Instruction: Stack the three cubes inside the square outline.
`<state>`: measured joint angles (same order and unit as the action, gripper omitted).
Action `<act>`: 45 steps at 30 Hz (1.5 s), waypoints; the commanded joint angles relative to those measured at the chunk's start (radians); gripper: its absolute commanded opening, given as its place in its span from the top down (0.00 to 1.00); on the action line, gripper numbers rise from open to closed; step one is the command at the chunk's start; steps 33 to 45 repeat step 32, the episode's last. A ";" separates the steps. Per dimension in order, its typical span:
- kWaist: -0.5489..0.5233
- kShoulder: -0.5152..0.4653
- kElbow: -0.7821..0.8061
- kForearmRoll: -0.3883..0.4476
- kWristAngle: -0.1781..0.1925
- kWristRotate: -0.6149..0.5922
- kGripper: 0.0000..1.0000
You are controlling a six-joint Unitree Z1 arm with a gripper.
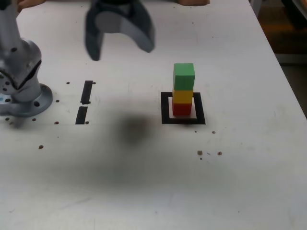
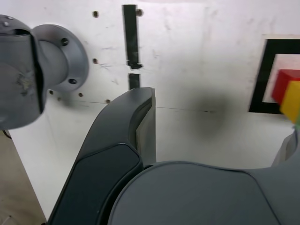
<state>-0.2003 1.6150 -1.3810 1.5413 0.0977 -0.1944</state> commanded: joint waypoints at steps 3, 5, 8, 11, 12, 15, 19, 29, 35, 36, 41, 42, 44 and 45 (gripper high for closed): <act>0.002 -0.129 0.191 -0.144 -0.035 -0.003 0.00; 0.008 -0.129 0.277 -0.221 -0.051 0.005 0.01; 0.025 -0.130 0.393 -0.319 -0.067 0.024 0.01; 0.034 -0.128 0.468 -0.389 -0.079 0.033 0.01; 0.035 -0.126 0.488 -0.411 -0.083 0.034 0.01; 0.035 -0.112 0.533 -0.475 -0.088 0.035 0.01; 0.035 -0.082 0.560 -0.532 -0.092 0.039 0.01; 0.045 -0.072 0.614 -0.563 -0.107 0.053 0.01; 0.057 -0.065 0.645 -0.586 -0.116 0.066 0.01; 0.057 -0.065 0.645 -0.586 -0.116 0.066 0.01; 0.057 -0.065 0.645 -0.586 -0.116 0.066 0.01; 0.057 -0.065 0.645 -0.586 -0.116 0.066 0.01; 0.057 -0.065 0.645 -0.586 -0.116 0.066 0.01; 0.057 -0.065 0.645 -0.586 -0.116 0.066 0.01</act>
